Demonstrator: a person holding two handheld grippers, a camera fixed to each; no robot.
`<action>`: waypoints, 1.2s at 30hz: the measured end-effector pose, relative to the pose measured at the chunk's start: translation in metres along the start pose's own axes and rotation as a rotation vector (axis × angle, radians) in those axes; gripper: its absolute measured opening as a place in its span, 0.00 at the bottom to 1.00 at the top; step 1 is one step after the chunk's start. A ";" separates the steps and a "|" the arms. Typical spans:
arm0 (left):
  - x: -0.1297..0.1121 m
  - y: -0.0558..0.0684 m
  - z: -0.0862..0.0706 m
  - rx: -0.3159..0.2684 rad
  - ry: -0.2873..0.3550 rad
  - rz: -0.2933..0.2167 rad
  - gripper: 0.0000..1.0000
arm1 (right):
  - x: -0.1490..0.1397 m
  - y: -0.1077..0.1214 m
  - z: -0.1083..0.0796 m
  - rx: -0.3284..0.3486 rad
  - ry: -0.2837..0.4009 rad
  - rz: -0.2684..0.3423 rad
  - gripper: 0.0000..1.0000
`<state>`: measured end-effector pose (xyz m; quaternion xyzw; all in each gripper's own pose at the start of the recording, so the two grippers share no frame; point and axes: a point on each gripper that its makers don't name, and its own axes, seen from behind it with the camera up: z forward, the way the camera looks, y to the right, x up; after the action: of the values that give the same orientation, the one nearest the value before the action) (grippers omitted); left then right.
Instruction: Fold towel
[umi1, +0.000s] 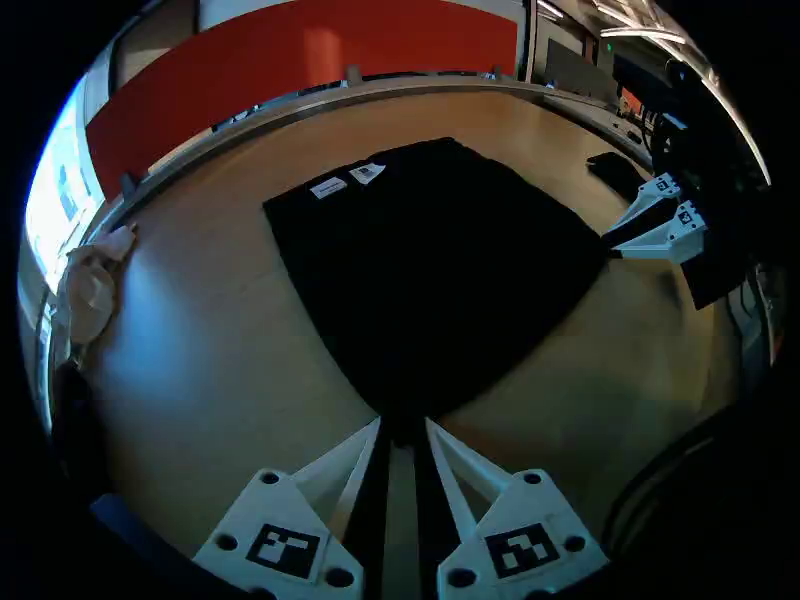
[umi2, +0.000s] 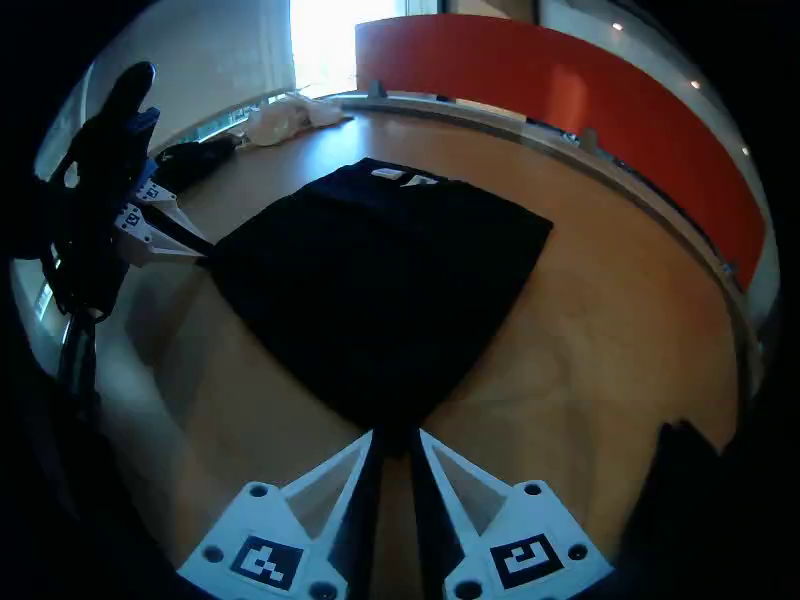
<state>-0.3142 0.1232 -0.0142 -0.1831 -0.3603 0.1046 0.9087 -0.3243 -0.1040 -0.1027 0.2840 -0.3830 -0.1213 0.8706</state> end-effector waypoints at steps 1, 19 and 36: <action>0.000 0.000 0.000 -0.002 0.000 -0.007 0.15 | 0.001 0.000 -0.001 -0.001 0.003 0.000 0.18; 0.020 -0.002 -0.023 -0.019 0.015 -0.086 0.12 | 0.029 0.005 -0.025 -0.008 0.054 -0.002 0.18; 0.004 0.004 -0.012 -0.036 -0.034 -0.049 0.27 | 0.032 0.007 -0.028 -0.009 0.056 -0.014 0.17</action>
<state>-0.3033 0.1252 -0.0211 -0.1889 -0.3818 0.0790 0.9013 -0.2821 -0.1006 -0.0944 0.2861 -0.3558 -0.1210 0.8814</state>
